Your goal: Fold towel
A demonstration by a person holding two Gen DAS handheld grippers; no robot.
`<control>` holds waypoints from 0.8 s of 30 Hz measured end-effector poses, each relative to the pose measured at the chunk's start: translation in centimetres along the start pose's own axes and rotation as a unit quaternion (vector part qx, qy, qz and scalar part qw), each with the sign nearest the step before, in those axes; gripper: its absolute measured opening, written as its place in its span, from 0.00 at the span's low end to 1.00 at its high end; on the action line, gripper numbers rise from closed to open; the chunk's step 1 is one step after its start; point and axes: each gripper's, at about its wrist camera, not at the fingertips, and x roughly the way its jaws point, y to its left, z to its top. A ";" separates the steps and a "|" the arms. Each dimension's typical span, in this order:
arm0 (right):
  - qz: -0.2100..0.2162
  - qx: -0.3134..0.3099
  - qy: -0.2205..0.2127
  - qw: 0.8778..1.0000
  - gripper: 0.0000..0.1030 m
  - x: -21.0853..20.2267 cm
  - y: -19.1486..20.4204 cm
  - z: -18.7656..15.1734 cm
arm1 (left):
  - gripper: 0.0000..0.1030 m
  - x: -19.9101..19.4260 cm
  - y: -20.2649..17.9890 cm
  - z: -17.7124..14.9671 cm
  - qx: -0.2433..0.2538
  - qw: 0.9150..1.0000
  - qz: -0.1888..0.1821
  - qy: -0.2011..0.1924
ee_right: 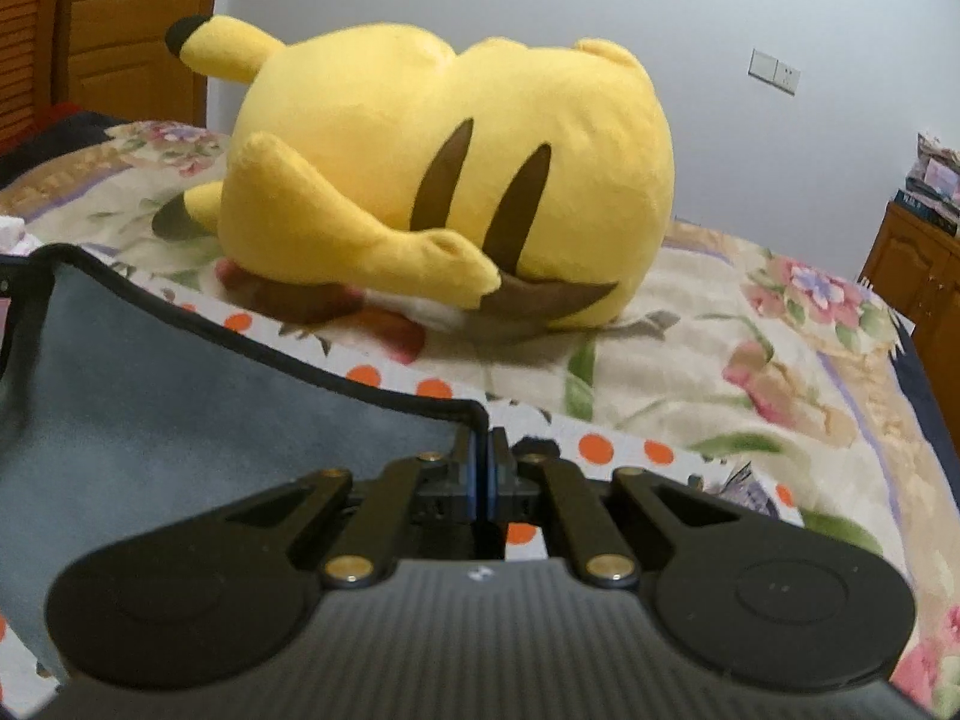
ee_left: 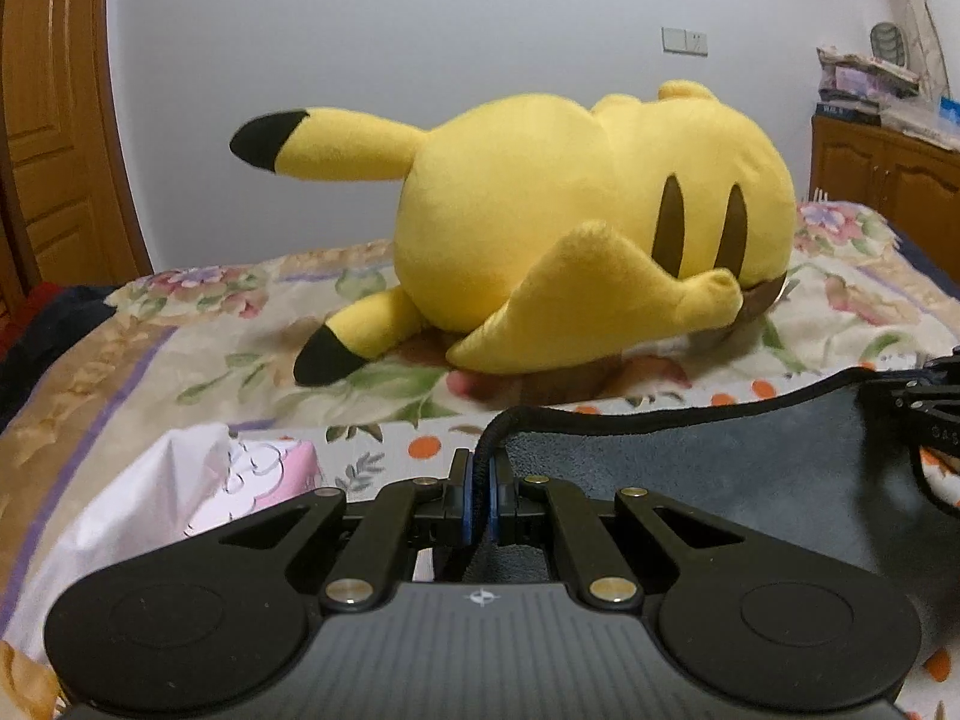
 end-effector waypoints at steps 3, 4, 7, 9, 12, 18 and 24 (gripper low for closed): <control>0.000 -0.003 0.003 1.000 0.04 0.2 0.3 -0.2 | 0.06 0.4 0.0 -0.3 -0.002 1.000 0.002 0.003; -0.001 -0.004 0.004 1.000 0.04 0.4 0.4 -0.2 | 0.06 0.5 0.0 -0.4 -0.002 1.000 0.002 0.004; -0.001 -0.003 0.005 1.000 0.04 0.5 0.5 -0.2 | 0.06 0.8 -0.3 -0.6 0.004 1.000 0.002 0.006; -0.001 -0.002 0.008 1.000 0.04 0.6 0.5 -0.3 | 0.07 1.0 -0.3 -0.7 0.006 1.000 0.002 0.010; 0.000 0.003 0.011 1.000 0.05 0.5 0.4 -0.4 | 0.08 1.1 -0.4 -1.1 0.008 1.000 0.001 0.016; 0.005 0.011 0.007 1.000 0.43 -0.5 0.3 -0.8 | 0.26 0.7 -0.5 -1.8 0.012 1.000 -0.003 0.028; 0.033 0.024 0.007 0.999 0.51 -2.4 0.8 -1.9 | 0.34 -0.9 -0.6 -3.2 0.008 0.999 -0.013 0.036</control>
